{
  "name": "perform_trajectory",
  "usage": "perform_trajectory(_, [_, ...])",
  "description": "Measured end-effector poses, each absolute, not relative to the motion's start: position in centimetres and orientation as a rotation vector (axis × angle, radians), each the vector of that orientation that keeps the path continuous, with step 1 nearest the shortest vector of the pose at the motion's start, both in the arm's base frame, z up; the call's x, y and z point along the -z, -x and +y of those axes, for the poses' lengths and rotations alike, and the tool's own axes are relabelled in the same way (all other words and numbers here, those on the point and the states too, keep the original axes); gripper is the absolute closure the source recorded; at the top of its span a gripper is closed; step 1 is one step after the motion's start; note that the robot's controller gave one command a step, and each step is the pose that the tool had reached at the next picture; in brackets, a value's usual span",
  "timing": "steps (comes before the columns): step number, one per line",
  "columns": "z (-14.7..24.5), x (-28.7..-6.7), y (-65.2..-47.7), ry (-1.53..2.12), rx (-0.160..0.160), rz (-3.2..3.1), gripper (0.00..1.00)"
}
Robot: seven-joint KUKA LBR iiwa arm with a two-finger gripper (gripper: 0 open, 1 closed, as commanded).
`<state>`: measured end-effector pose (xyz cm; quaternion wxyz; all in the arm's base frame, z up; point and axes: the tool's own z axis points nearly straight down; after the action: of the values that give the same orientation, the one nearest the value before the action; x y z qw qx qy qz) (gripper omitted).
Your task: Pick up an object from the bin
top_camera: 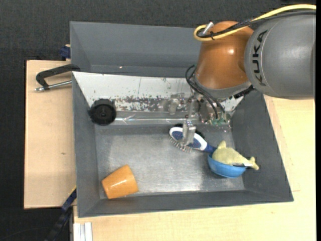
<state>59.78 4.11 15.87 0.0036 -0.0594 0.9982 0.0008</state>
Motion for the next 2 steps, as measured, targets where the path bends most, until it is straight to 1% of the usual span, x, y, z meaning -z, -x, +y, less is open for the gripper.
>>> perform_trajectory(1, [5.6, -6.9, -53.6, 0.605, -0.003, 3.087, 0.0])
perform_trajectory(2, [9.2, -13.0, -54.8, 0.653, -0.004, 3.059, 0.0])
